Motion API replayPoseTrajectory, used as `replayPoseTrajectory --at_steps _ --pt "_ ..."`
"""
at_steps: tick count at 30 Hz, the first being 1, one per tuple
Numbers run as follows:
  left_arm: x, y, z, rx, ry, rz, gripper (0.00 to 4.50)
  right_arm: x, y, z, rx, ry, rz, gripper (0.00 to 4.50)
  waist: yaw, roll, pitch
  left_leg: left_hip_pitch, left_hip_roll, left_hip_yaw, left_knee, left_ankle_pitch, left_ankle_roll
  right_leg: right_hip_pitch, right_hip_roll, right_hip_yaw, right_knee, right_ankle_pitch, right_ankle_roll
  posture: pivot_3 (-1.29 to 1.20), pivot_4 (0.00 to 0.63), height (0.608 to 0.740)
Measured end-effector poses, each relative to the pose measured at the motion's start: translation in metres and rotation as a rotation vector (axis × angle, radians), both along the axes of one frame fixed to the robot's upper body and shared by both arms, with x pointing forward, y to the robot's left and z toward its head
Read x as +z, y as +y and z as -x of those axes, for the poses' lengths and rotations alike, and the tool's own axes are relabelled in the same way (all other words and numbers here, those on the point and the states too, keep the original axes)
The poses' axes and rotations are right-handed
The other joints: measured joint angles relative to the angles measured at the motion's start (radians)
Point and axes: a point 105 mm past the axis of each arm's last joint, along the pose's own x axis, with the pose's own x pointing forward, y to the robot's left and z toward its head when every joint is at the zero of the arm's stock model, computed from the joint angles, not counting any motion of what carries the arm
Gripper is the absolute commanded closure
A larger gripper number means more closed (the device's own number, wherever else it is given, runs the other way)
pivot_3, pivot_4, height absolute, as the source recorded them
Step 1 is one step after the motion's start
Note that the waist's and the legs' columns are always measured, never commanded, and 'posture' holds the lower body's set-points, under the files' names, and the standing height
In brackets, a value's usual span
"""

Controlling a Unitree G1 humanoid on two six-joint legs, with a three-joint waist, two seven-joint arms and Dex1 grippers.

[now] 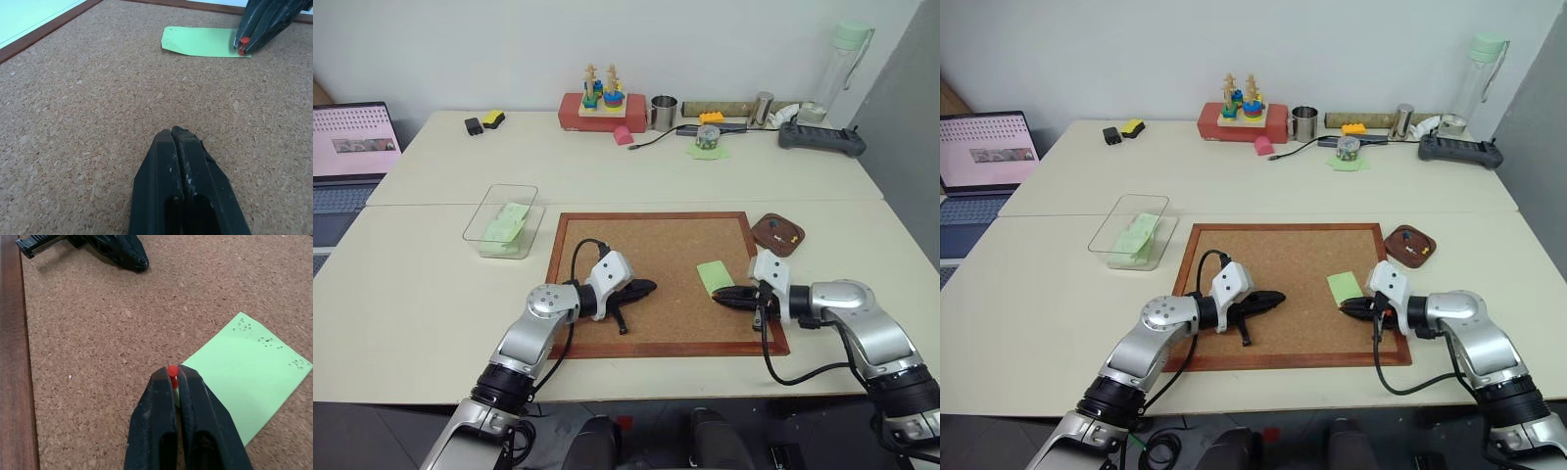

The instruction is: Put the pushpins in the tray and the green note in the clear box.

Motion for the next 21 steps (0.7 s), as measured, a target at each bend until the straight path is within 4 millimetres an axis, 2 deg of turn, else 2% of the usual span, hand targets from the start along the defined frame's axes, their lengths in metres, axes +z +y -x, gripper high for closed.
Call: replayPoseTrajectory --at_steps 7,10,11,12,16,21 --pt "0.000 0.000 0.000 -0.001 0.004 0.004 4.50 0.001 0.000 0.001 0.005 0.007 -0.002 4.44 0.000 0.000 0.000 0.000 0.000 0.000 0.000 0.000 0.000 0.000 0.000 0.000 0.000 0.000 -0.001 0.00 0.150 0.740" --pt "0.000 0.002 0.001 0.004 0.029 0.020 4.50 0.008 0.001 0.002 0.019 -0.011 -0.006 4.44 0.000 0.000 0.000 0.000 0.000 0.000 0.000 0.000 0.000 0.000 0.000 0.000 0.000 0.000 0.000 0.00 0.150 0.740" --pt "0.000 0.003 0.001 0.009 0.045 0.031 4.12 0.013 0.002 0.001 0.028 -0.029 -0.011 4.50 -0.001 0.000 0.000 0.000 0.000 0.000 0.000 0.000 0.000 0.000 0.000 0.000 0.000 0.000 0.001 0.00 0.150 0.740" --pt "0.000 0.004 0.001 0.012 0.060 0.039 4.10 0.020 0.003 0.000 0.036 -0.051 -0.010 4.50 -0.001 0.000 0.000 0.000 0.000 0.000 0.000 0.000 0.000 0.000 0.000 0.000 0.000 -0.001 0.001 0.00 0.150 0.740" --pt "0.003 0.003 0.005 0.008 0.149 0.095 3.31 0.045 0.006 -0.002 0.068 -0.137 -0.015 4.50 0.000 0.000 0.000 0.000 0.000 -0.001 0.000 0.000 0.000 0.000 0.000 -0.001 0.000 -0.001 0.002 0.00 0.150 0.740" --pt "0.008 0.008 0.010 0.037 0.297 0.214 2.31 0.049 0.007 -0.002 0.083 -0.179 0.002 4.50 0.000 -0.001 0.001 -0.001 0.000 -0.001 0.000 0.000 0.000 -0.001 0.000 0.000 0.000 -0.001 0.002 0.00 0.150 0.740"
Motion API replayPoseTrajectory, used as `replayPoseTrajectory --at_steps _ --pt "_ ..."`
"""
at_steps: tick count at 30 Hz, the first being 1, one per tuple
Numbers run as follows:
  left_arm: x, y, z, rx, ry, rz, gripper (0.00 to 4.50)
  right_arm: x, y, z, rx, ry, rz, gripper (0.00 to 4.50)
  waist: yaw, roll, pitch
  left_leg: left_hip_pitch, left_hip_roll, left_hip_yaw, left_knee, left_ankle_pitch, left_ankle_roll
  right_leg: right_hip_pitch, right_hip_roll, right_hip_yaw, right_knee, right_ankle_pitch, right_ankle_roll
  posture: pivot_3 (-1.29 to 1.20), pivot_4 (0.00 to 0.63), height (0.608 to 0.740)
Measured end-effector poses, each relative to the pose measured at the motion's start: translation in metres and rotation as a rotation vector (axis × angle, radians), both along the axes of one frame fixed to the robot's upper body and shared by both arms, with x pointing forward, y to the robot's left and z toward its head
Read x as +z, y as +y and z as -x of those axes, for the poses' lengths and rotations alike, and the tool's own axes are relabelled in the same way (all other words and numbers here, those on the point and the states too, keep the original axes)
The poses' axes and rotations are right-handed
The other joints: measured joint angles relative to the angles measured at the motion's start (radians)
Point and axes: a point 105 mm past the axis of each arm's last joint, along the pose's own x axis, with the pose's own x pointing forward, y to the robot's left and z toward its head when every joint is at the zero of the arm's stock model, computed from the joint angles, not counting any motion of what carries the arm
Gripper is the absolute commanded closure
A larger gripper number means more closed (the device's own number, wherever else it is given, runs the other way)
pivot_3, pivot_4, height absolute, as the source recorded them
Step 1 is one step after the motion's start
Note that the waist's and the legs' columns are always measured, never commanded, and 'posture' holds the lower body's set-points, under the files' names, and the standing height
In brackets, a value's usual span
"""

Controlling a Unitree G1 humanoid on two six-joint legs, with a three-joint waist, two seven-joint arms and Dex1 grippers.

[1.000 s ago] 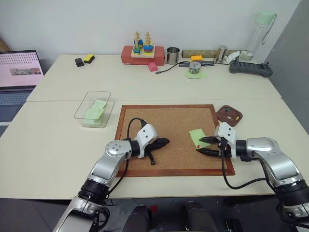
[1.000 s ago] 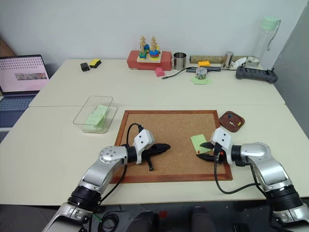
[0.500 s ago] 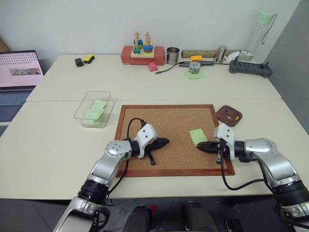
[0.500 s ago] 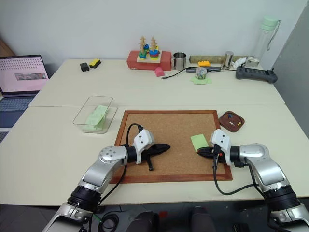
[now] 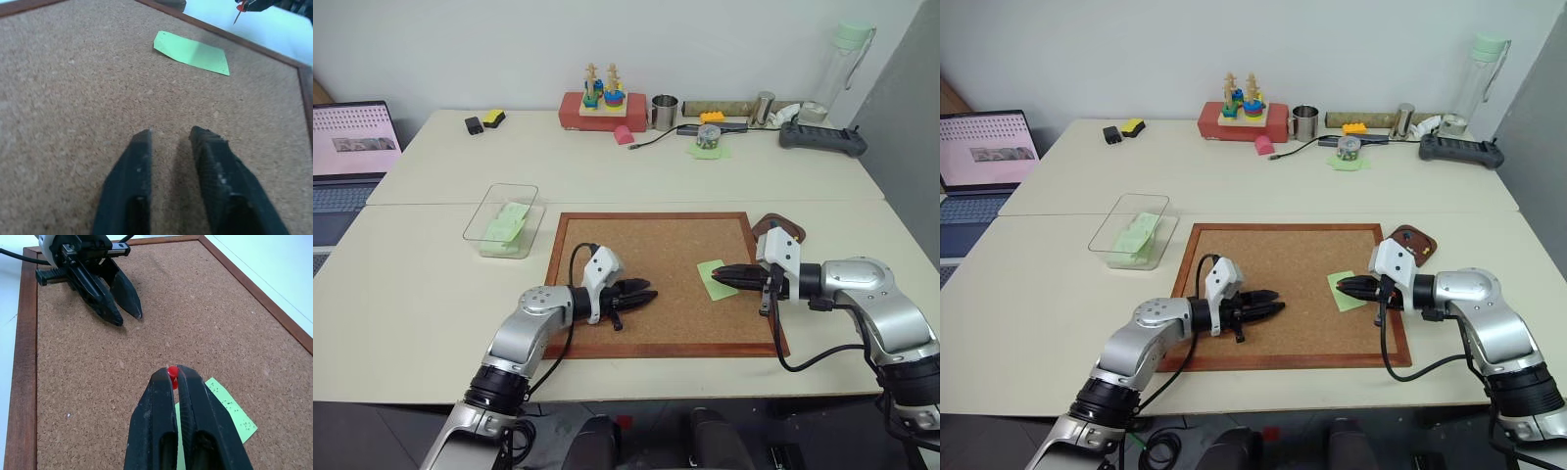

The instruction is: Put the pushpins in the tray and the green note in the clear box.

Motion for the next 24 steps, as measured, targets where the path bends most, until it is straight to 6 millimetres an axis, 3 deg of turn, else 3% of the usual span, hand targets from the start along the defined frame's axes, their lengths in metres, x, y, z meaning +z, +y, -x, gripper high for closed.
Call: replayPoseTrajectory --at_steps 12,20,24 --pt "0.010 0.003 0.014 0.014 0.106 0.095 0.06 0.003 -0.001 -0.001 0.010 -0.044 0.024 4.50 0.004 -0.001 0.000 0.000 0.000 0.000 0.000 0.000 0.000 0.000 -0.001 0.000 -0.001 0.002 -0.003 0.00 0.150 0.740" --pt "0.022 -0.009 0.011 0.017 0.054 0.113 0.01 0.003 -0.010 -0.004 -0.013 -0.053 0.053 4.50 0.006 -0.001 0.001 -0.001 0.000 0.000 0.000 0.000 0.000 0.000 -0.001 0.000 -0.001 0.002 -0.003 0.00 0.150 0.740" --pt "0.030 -0.018 0.012 -0.020 -0.010 0.093 0.01 -0.002 -0.029 -0.015 -0.106 -0.072 0.100 4.50 0.006 -0.002 0.001 -0.001 -0.001 0.001 0.000 0.000 0.000 0.000 -0.001 0.000 -0.001 0.002 -0.003 0.00 0.150 0.740"
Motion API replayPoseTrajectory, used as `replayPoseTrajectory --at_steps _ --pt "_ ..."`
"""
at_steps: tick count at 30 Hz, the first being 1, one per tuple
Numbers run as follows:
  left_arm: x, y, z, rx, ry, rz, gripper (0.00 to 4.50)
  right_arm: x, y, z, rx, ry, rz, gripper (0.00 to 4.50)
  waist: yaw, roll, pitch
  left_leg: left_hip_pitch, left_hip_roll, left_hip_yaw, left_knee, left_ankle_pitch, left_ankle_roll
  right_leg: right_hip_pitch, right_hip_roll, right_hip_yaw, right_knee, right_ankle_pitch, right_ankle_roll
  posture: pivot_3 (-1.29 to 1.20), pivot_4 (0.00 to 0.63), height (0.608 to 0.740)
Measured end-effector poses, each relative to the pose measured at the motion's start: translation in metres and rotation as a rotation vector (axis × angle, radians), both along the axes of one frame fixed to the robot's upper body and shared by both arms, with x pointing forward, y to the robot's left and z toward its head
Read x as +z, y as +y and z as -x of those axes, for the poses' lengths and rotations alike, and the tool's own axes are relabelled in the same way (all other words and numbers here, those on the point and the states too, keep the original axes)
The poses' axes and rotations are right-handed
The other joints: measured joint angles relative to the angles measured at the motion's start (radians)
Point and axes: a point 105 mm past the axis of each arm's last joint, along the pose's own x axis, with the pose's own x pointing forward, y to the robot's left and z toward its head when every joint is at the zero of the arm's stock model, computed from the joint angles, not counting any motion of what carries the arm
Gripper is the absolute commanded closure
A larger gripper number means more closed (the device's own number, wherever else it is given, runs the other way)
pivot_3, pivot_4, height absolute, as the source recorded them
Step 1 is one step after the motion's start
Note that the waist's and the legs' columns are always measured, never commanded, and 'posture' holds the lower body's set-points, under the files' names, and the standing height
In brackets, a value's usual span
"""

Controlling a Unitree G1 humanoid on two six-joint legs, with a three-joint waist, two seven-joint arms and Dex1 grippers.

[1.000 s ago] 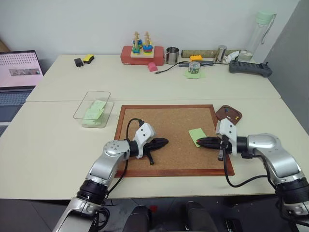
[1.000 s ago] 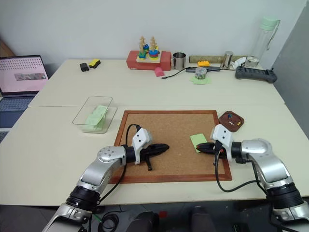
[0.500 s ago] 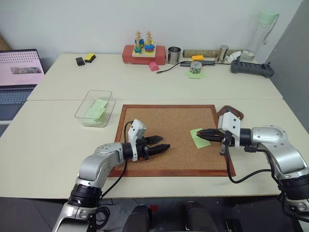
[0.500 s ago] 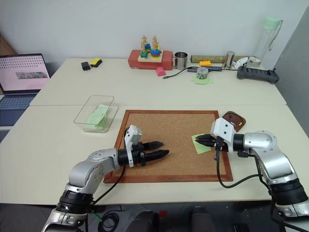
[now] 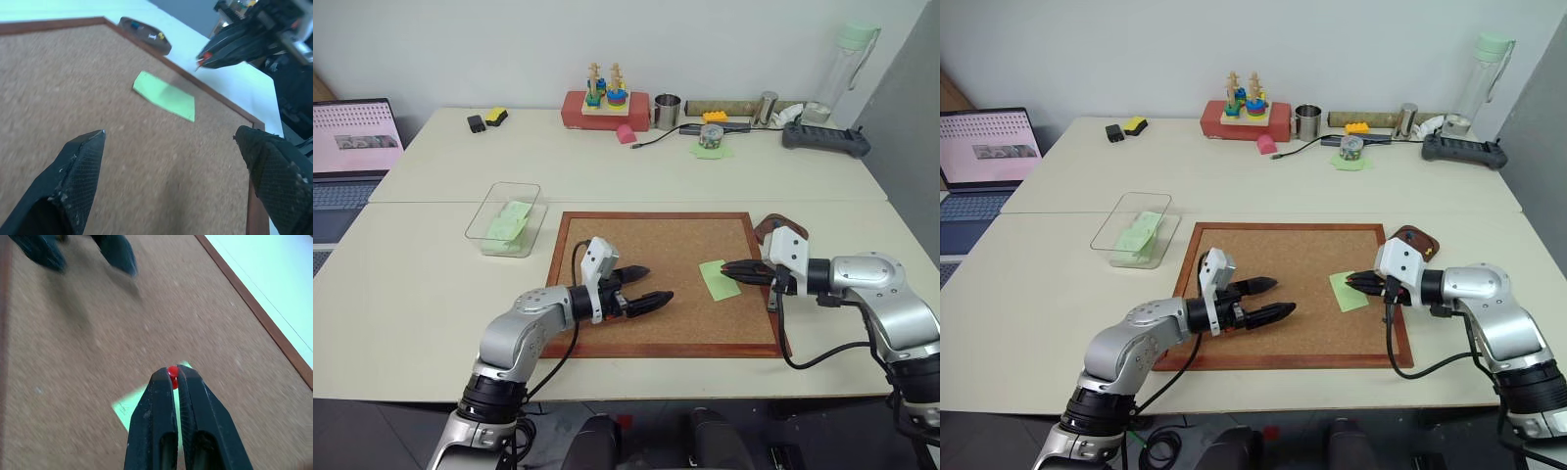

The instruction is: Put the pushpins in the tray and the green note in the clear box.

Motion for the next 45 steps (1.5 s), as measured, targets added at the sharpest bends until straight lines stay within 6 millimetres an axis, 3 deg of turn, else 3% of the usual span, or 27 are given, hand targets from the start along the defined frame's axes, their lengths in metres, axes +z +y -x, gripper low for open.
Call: replayPoseTrajectory --at_steps 7,17,19,21,22,30,31,37,41,45 --pt "0.008 -0.013 0.006 -0.068 -0.091 -0.042 0.01 0.003 -0.065 -0.053 -0.460 -0.123 0.013 4.50 -0.001 0.000 0.000 0.000 0.000 0.002 0.000 0.000 0.000 0.000 0.000 0.000 0.000 0.000 0.000 0.00 0.150 0.740" --pt "0.046 -0.027 0.015 -0.147 -0.263 -0.004 0.01 -0.010 -0.093 -0.073 -0.672 -0.082 -0.002 4.50 -0.002 0.000 0.000 -0.001 0.000 0.003 0.000 0.000 0.000 -0.001 0.000 0.001 0.000 0.000 0.000 0.00 0.150 0.740" --pt "0.051 -0.029 0.018 -0.158 -0.292 -0.006 0.00 -0.013 -0.094 -0.075 -0.687 -0.057 -0.011 3.98 -0.003 0.000 0.000 -0.001 0.000 0.003 0.000 0.000 0.000 0.000 0.000 0.001 0.000 0.000 0.000 0.00 0.150 0.740" --pt "0.049 -0.031 0.018 -0.162 -0.294 -0.017 0.00 -0.015 -0.093 -0.075 -0.692 -0.045 -0.016 3.83 -0.003 0.000 0.000 -0.001 0.000 0.003 0.000 0.000 0.000 0.000 0.000 0.001 0.000 0.000 0.000 0.00 0.150 0.740" --pt "0.047 -0.032 0.019 -0.167 -0.295 -0.026 0.00 -0.016 -0.092 -0.076 -0.693 -0.037 -0.021 3.46 -0.003 0.000 0.000 -0.001 0.000 0.003 0.000 0.000 0.000 0.000 0.000 0.001 0.000 0.000 0.000 0.00 0.150 0.740" --pt "0.041 -0.031 0.018 -0.154 -0.302 -0.051 0.00 -0.016 -0.094 -0.076 -0.704 -0.022 -0.045 1.88 -0.003 0.000 0.000 -0.001 0.000 0.003 0.000 0.000 0.000 0.000 0.000 0.000 0.000 0.000 0.000 0.00 0.150 0.740" --pt "0.041 -0.031 0.018 -0.151 -0.305 -0.054 0.00 -0.014 -0.093 -0.076 -0.698 -0.025 -0.050 1.88 -0.003 0.000 0.000 -0.001 0.000 0.003 0.000 0.000 0.000 0.000 0.000 0.000 0.000 0.000 0.000 0.00 0.150 0.740" --pt "0.028 -0.029 0.008 -0.113 -0.290 -0.098 0.00 0.018 -0.083 -0.062 -0.543 -0.078 -0.049 1.88 -0.002 0.000 0.001 -0.001 -0.001 0.002 0.000 0.000 0.000 0.000 0.001 0.000 0.000 0.000 0.000 0.00 0.150 0.740" --pt "0.018 -0.033 0.002 -0.113 -0.282 -0.126 0.00 0.025 -0.056 -0.028 -0.294 -0.018 -0.039 1.88 0.000 0.000 0.001 -0.001 0.000 0.001 0.000 0.000 0.000 0.000 0.001 -0.001 0.000 0.000 0.000 0.00 0.150 0.740" --pt "0.007 -0.039 -0.009 -0.121 -0.272 -0.168 0.00 0.019 -0.028 0.020 -0.073 0.139 -0.044 1.88 0.004 0.000 0.001 -0.001 -0.001 0.001 0.000 0.000 0.000 0.000 0.000 -0.001 0.000 0.000 0.001 0.00 0.150 0.740"
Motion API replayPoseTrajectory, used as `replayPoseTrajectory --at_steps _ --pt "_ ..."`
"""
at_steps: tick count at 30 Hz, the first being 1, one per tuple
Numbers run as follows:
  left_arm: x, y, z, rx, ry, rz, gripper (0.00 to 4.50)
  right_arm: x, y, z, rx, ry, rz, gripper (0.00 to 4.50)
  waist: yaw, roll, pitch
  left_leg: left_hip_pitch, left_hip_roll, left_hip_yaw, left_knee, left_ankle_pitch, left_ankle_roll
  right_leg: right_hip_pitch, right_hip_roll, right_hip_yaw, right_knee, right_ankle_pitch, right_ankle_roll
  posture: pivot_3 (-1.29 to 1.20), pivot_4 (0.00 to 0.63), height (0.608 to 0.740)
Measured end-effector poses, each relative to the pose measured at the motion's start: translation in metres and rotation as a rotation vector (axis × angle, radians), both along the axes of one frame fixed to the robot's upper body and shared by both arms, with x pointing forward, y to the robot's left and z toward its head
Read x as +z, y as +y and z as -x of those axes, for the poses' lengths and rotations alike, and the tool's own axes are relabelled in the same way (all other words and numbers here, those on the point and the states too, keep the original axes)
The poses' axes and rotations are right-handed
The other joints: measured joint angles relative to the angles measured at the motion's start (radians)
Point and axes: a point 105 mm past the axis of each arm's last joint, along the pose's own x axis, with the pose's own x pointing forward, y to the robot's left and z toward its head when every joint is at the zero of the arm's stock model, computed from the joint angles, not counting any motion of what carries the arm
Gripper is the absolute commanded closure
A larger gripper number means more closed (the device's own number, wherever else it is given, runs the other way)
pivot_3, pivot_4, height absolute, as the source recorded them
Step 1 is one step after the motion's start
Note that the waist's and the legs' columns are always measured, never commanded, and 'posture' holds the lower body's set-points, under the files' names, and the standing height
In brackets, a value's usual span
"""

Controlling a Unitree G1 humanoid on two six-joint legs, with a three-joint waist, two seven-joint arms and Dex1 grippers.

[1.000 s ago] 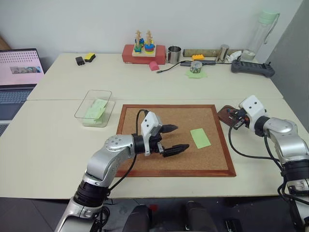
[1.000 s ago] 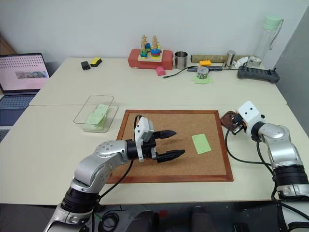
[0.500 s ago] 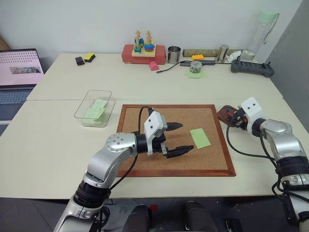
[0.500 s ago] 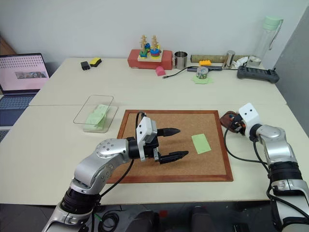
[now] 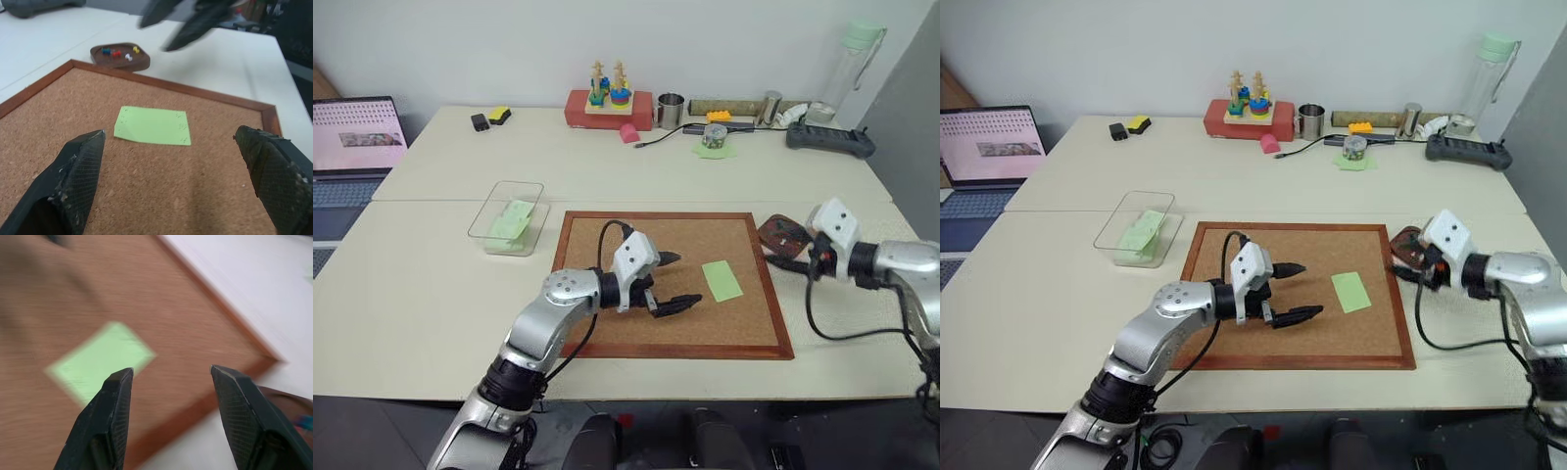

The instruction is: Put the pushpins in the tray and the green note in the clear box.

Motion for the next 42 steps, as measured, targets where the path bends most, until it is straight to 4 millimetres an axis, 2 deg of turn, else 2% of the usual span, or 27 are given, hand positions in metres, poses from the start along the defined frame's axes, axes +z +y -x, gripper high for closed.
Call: replayPoseTrajectory --at_steps 2,5,12,17,20,22,25,42 --pt "-0.004 -0.005 -0.005 0.000 0.009 -0.012 0.00 0.000 0.010 0.017 0.056 0.043 -0.014 1.88 0.001 0.000 0.000 0.000 0.000 0.000 0.000 0.000 0.000 0.000 0.000 0.000 0.000 -0.002 0.003 0.00 0.150 0.740" --pt "-0.010 -0.015 -0.011 -0.015 0.017 -0.036 0.00 0.002 0.021 0.031 0.087 0.069 -0.038 1.88 0.000 -0.001 0.000 0.000 0.000 0.000 0.000 0.000 0.000 0.000 0.000 0.000 0.000 -0.002 0.004 0.00 0.150 0.740" --pt "-0.026 -0.033 -0.033 0.037 0.037 -0.114 0.00 0.000 0.022 0.044 0.022 0.092 -0.071 1.88 0.009 -0.001 0.001 -0.001 -0.001 0.000 0.000 0.000 0.000 0.000 0.000 0.000 -0.001 -0.002 0.004 0.00 0.150 0.740" --pt "-0.030 -0.040 -0.038 0.027 0.048 -0.134 0.00 0.001 0.014 0.044 -0.041 0.078 -0.076 1.88 0.015 -0.001 0.001 -0.001 -0.001 0.000 0.000 0.000 0.000 0.000 0.000 0.000 0.000 -0.002 0.004 0.00 0.150 0.740" --pt "-0.029 -0.044 -0.037 -0.002 0.060 -0.135 0.48 0.001 0.012 0.044 -0.067 0.066 -0.077 1.82 0.019 -0.001 0.001 -0.001 -0.001 0.000 0.000 0.000 0.000 0.000 0.000 0.000 -0.001 -0.003 0.004 0.00 0.150 0.740" --pt "-0.029 -0.046 -0.036 -0.019 0.069 -0.137 1.00 0.003 0.010 0.043 -0.080 0.055 -0.078 1.82 0.020 -0.001 0.001 -0.001 -0.001 0.000 0.000 0.000 0.000 0.000 0.000 0.000 -0.001 -0.003 0.005 0.00 0.150 0.740" --pt "-0.030 -0.051 -0.035 -0.038 0.086 -0.132 1.52 0.005 0.008 0.041 -0.098 0.044 -0.081 1.82 0.021 -0.001 0.001 -0.001 -0.001 0.000 0.000 0.000 0.000 0.000 0.000 -0.001 -0.001 -0.003 0.005 0.00 0.150 0.740" --pt "-0.033 -0.060 -0.042 -0.031 0.100 -0.132 4.30 0.006 0.003 0.040 -0.129 0.036 -0.081 1.82 0.023 -0.001 0.001 -0.001 -0.001 0.000 0.000 0.000 0.000 0.000 0.000 -0.001 -0.001 -0.003 0.005 0.00 0.150 0.740"
